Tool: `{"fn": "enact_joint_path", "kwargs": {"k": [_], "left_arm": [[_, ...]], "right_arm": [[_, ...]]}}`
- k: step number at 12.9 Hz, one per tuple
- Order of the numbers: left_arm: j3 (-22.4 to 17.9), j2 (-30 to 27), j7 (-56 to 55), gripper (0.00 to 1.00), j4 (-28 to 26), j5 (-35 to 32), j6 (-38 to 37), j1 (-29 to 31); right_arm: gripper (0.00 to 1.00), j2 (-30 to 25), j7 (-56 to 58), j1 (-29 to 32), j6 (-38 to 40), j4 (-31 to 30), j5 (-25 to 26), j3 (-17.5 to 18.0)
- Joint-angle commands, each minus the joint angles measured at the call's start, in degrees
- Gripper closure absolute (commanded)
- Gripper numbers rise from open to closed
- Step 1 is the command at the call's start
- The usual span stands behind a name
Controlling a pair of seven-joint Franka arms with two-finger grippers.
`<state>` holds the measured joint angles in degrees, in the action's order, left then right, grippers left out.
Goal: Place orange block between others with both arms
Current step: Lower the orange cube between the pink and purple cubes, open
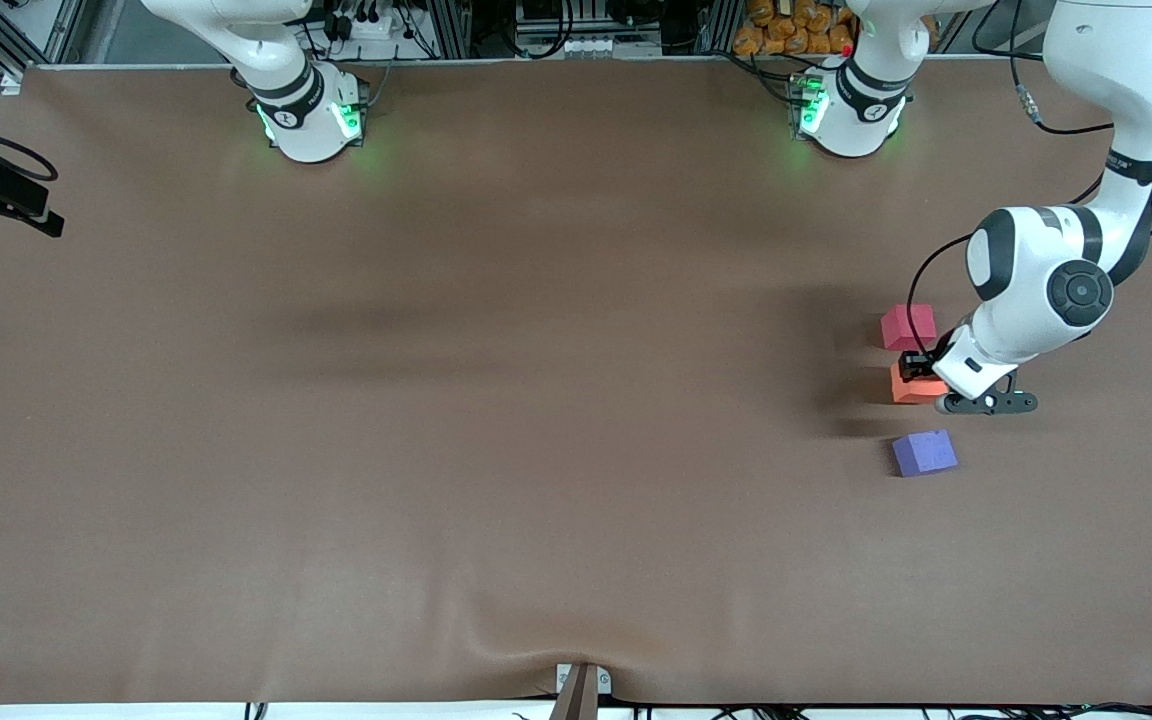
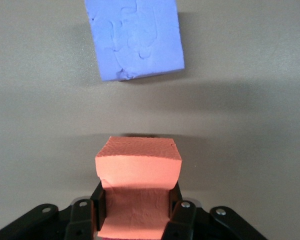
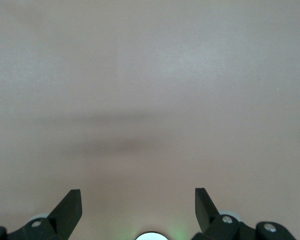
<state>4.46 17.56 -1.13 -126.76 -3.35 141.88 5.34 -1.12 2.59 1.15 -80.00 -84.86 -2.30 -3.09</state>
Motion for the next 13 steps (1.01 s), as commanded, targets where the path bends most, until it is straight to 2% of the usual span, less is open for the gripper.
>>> {"fn": "enact_joint_path", "kwargs": {"k": [1, 8, 9, 10, 11, 13], "left_arm": [[0.7, 0.0, 0.4, 1.0, -1.2, -1.3, 2.2, 1.0], [0.7, 2.7, 0.4, 1.0, -0.9, -1.3, 5.2, 2.0], [0.7, 2.7, 0.4, 0.78, -0.7, -1.3, 5.2, 2.0], [0.7, 3.0, 0.3, 0.47, -0.6, -1.3, 5.2, 1.8], [0.7, 3.0, -0.1, 0.0, -0.2, -1.3, 5.1, 1.6], [0.9, 1.6, -1.0, 0.0, 0.8, -1.1, 4.5, 1.6]], "right_arm": [[0.0, -0.4, -0.7, 0.3, 0.5, 0.0, -0.3, 0.3], [0.0, -0.4, -0.7, 0.2, 0.5, 0.1, -0.3, 0.3], [0.0, -0.4, -0.7, 0.2, 0.5, 0.1, -0.3, 0.3], [0.0, -0.4, -0.7, 0.2, 0.5, 0.1, -0.3, 0.3], [0.0, -0.4, -0.7, 0.2, 0.5, 0.1, -0.3, 0.3], [0.0, -0.4, -0.6, 0.2, 0.5, 0.1, -0.3, 0.3]]}}
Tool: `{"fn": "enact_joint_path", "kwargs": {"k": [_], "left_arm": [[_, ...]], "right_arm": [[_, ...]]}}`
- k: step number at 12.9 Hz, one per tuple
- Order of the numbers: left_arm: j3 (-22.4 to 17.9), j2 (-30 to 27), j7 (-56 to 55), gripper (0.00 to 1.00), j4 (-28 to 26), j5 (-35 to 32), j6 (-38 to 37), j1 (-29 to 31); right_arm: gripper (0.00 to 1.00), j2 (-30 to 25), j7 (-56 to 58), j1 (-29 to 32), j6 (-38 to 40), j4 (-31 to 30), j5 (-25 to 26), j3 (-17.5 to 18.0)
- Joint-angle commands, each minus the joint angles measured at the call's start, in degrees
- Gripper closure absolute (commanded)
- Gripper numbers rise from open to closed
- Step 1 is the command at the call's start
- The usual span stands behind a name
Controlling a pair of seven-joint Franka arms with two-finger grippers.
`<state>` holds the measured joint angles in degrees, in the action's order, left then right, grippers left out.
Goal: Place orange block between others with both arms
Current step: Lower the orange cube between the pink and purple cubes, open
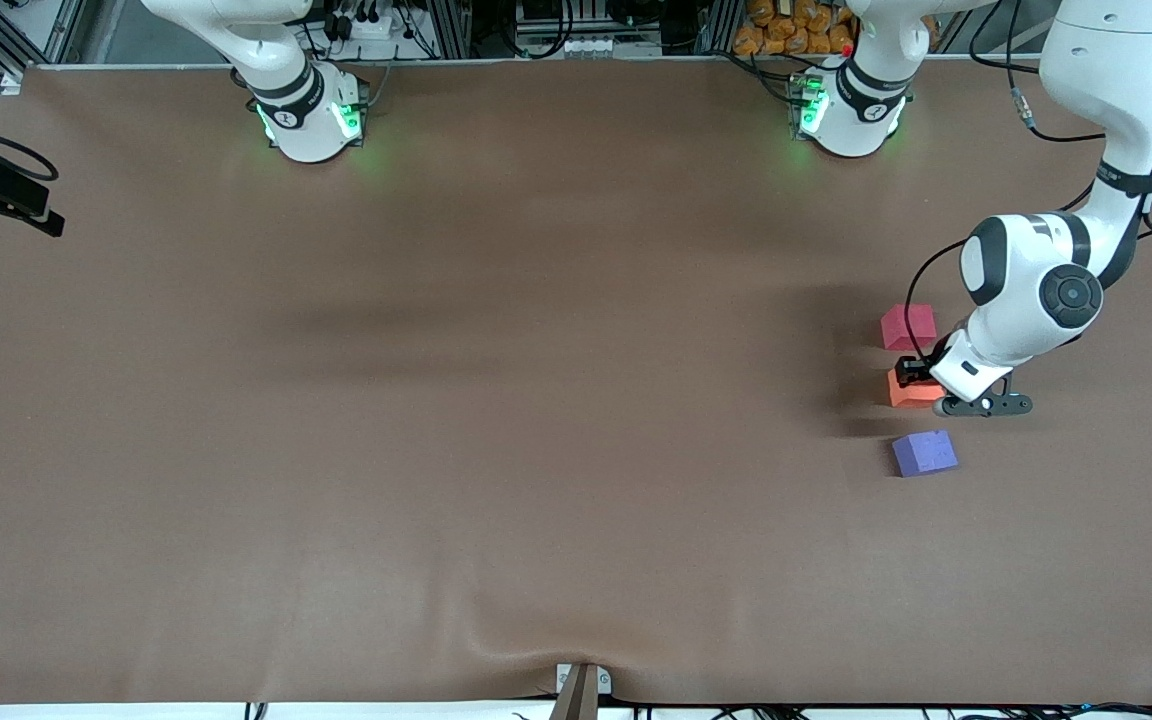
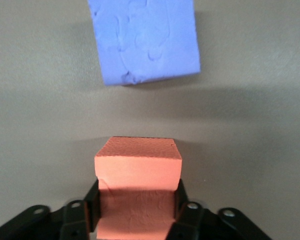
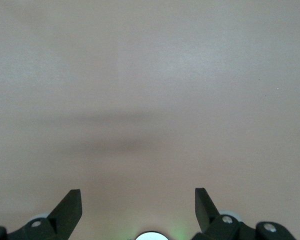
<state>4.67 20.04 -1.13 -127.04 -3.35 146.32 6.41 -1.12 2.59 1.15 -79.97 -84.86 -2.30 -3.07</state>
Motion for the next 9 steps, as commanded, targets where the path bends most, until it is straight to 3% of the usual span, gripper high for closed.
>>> {"fn": "enact_joint_path", "kwargs": {"k": [1, 4, 9], "left_arm": [[0.7, -3.1, -1.0, 0.0, 1.4, -1.1, -1.6, 0.4], [1.2, -9.5, -0.4, 0.0, 7.5, -1.0, -14.3, 0.4], [2.2, -12.0, -0.3, 0.0, 20.5, -0.6, -29.9, 0.4]], "right_arm": [[0.0, -0.2, -0.6, 0.2, 0.5, 0.1, -0.3, 0.3], [0.0, -0.4, -0.5, 0.3, 0.4, 0.6, -0.1, 0.2], [0.0, -0.5, -0.3, 2.2, 0.5, 3.4, 0.5, -0.1]]}}
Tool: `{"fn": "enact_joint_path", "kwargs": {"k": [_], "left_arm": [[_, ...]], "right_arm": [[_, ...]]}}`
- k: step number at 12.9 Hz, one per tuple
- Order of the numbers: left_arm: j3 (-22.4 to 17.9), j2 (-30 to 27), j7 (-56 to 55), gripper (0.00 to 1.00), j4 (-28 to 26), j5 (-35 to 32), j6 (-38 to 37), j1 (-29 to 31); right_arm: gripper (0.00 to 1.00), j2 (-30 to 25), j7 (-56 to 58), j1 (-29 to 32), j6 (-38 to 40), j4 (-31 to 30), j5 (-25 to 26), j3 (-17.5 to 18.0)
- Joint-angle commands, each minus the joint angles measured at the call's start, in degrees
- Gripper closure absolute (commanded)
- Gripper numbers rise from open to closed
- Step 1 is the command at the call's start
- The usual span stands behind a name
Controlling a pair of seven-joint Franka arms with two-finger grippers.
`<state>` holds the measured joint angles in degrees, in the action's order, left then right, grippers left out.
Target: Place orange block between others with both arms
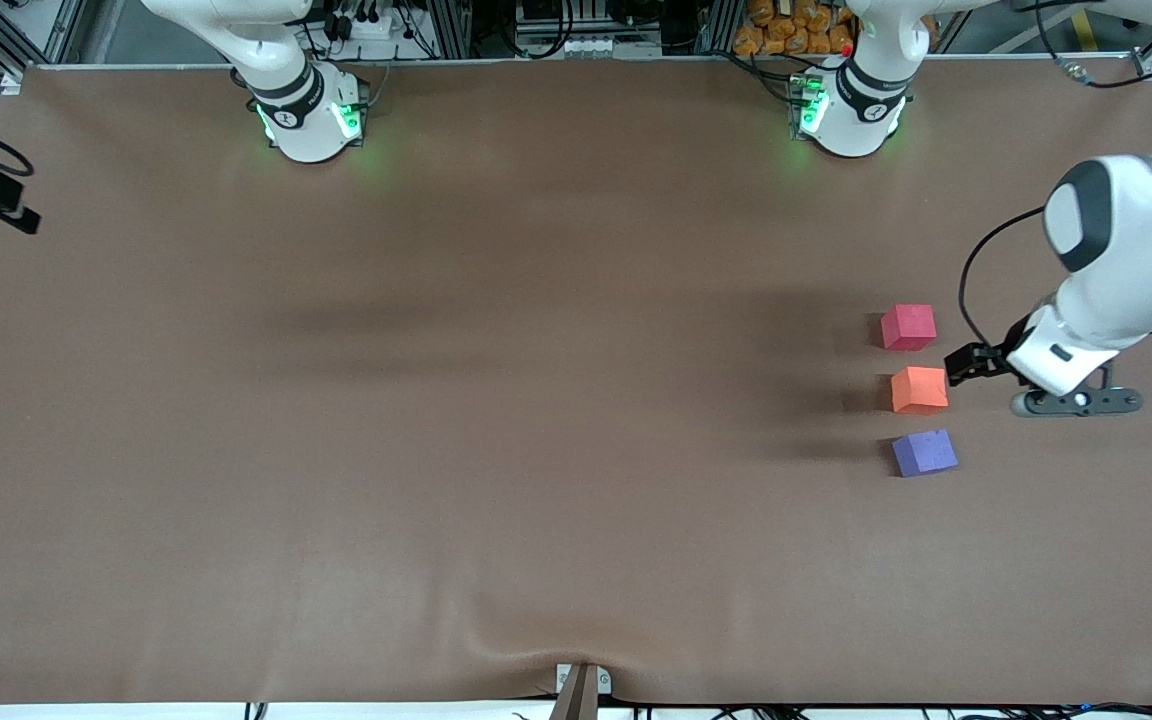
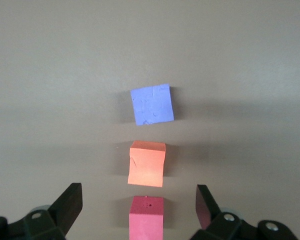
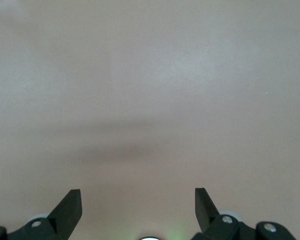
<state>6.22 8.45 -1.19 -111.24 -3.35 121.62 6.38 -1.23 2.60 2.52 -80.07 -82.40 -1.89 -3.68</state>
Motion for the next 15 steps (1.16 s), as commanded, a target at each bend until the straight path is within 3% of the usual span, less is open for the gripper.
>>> {"fn": "enact_joint_path", "kwargs": {"k": [1, 4, 6, 10, 15], "left_arm": [[1.2, -0.7, -0.1, 0.0, 9.1, -0.6, -10.6, 0.5], [1.4, -1.0, 0.0, 0.0, 23.3, -0.4, -25.4, 0.7], [1.8, -2.9, -0.4, 0.0, 27.6, -0.1, -31.0, 0.6], [3.1, -7.6, -1.1, 0.0, 27.0, 0.5, -35.3, 0.4], [-1.4, -15.3, -0.8, 0.0, 18.4, 3.0, -34.3, -3.6]], "right_arm": [[0.0, -0.4, -0.4, 0.7, 0.6, 0.8, 0.2, 0.7], [0.0, -0.3, -0.3, 0.7, 3.2, 0.8, 0.7, 0.7], [0.0, -0.1, -0.3, 0.7, 4.1, 0.2, 1.2, 0.7], [0.0, -0.1, -0.3, 0.3, 4.5, 0.3, 1.4, 0.9], [0.0, -0.3, -0.3, 0.6, 5.7, 0.4, 1.1, 0.7]]}}
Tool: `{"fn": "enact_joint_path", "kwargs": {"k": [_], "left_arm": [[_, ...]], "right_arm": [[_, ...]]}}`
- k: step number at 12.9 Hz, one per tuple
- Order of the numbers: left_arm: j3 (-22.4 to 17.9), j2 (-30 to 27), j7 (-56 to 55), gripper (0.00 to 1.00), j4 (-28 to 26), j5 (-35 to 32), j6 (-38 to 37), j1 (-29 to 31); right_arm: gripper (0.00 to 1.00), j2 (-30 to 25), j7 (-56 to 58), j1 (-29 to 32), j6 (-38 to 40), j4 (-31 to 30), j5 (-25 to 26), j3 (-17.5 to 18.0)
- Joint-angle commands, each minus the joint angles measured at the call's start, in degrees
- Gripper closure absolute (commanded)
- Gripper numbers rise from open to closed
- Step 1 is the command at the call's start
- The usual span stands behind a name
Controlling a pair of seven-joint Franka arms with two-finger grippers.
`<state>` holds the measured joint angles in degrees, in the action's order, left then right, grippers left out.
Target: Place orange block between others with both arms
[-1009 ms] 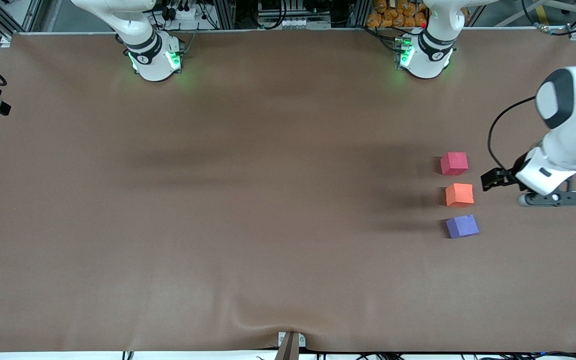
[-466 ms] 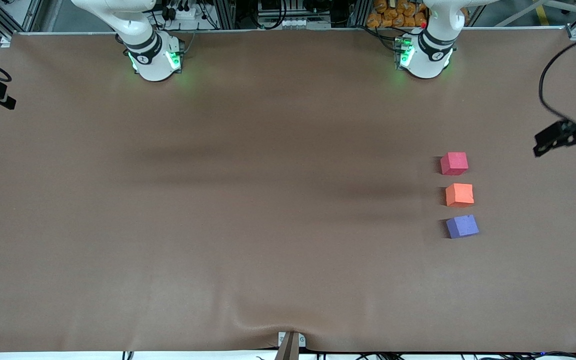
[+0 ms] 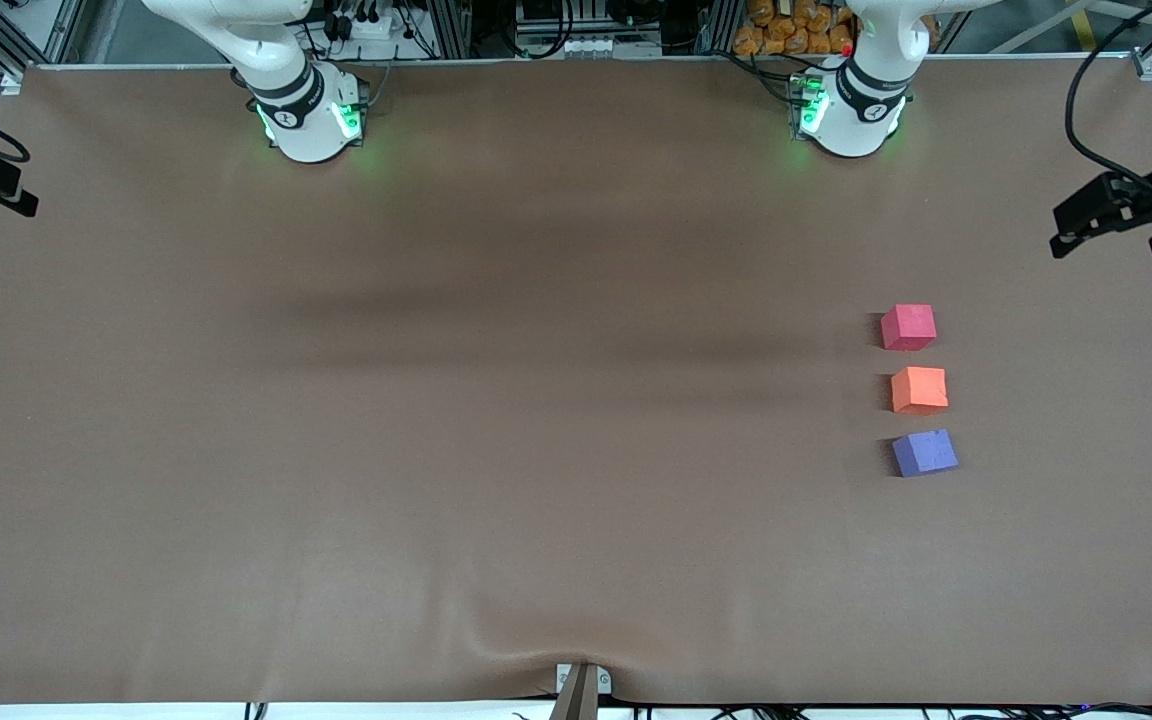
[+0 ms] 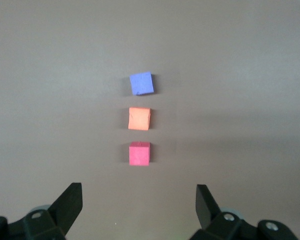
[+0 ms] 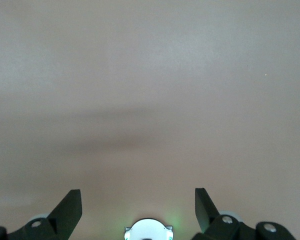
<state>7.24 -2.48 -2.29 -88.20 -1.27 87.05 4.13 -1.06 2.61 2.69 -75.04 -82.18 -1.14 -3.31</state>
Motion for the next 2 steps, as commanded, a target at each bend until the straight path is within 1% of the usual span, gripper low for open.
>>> {"fn": "enact_joint_path", "kwargs": {"k": [1, 2], "left_arm": [[-3.4, -4.4, 0.4, 0.0, -4.3, 1.4, 0.1, -1.8], [-3.5, -4.3, 0.1, 0.0, -4.0, 2.1, -0.3, -2.3]], "right_arm": [[0.0, -0.3, -0.3, 0.0, 0.5, 0.2, 0.3, 0.6], [0.0, -0.3, -0.3, -0.8, 0.5, 0.2, 0.3, 0.7]]}}
